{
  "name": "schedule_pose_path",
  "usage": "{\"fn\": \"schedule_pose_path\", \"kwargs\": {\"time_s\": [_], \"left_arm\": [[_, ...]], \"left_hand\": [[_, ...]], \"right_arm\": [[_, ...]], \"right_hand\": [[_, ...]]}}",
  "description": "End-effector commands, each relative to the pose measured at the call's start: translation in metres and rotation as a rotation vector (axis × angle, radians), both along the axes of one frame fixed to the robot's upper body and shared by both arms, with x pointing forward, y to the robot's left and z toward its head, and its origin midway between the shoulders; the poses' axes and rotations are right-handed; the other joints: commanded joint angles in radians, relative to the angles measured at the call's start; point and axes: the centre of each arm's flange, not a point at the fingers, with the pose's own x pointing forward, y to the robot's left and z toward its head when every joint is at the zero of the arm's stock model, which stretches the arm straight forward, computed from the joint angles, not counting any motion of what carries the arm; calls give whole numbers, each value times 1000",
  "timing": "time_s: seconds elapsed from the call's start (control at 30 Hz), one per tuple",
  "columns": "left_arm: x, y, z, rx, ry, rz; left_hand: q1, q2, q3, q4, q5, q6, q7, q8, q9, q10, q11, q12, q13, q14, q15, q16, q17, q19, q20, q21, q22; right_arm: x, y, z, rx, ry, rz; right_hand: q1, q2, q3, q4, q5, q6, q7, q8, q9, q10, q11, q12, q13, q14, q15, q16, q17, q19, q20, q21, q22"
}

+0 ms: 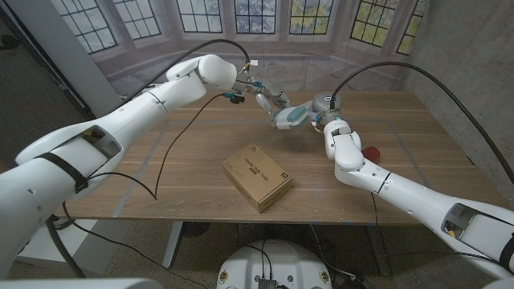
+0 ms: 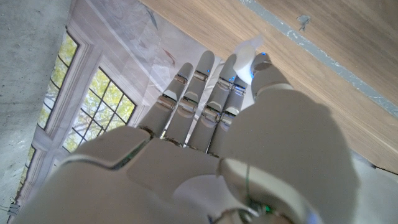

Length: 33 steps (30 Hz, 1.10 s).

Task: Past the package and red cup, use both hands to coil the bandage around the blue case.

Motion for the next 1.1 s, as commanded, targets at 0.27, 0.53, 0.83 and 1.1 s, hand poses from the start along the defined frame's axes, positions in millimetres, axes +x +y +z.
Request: {"fn": "schedule_pose_path", "kwargs": {"time_s": [0.27, 0.53, 0.83, 1.1], "left_arm": [[12, 0, -2, 26, 33, -3], [12, -3, -4, 38, 42, -1], [11, -8, -7, 52, 47, -3], [10, -10, -9, 59, 56, 2]], "left_hand": [[-117, 130, 35, 29, 6, 24, 22, 266, 5, 29, -19, 8, 219, 5, 7, 4, 3, -3, 0, 5, 5], [-118, 131, 35, 28, 6, 26, 19, 266, 4, 30, -18, 9, 219, 5, 7, 4, 3, -3, 0, 5, 5], [-119, 131, 35, 28, 7, 27, 19, 266, 5, 30, -20, 9, 218, 6, 7, 5, 3, -4, 2, 5, 5], [-118, 131, 36, 27, 7, 29, 22, 266, 5, 32, -20, 10, 217, 7, 7, 4, 3, -4, 1, 5, 5]], "right_arm": [[1, 5, 18, -10, -40, 3], [0, 4, 21, -11, -54, 9], [-5, 2, 24, -8, -82, 17], [-11, 0, 29, -1, -109, 28]], "right_hand": [[1, 9, 0, -5, 6, 1, -4, 7, 4, 6, -5, 4, 2, 8, -99, -5, 1, 11, -16, 0, 2], [1, 9, 1, -5, 6, 1, -4, 6, 4, 7, -4, 4, 2, 7, -100, -6, 1, 10, -16, -1, 2], [1, 9, 0, -5, 6, 0, -4, 6, 4, 5, -6, 3, 2, 9, -100, -5, 2, 10, -16, -1, 2], [-1, 9, 0, -5, 6, 0, -4, 6, 4, 7, -5, 3, 2, 8, -99, -6, 1, 10, -15, -1, 2]]}}
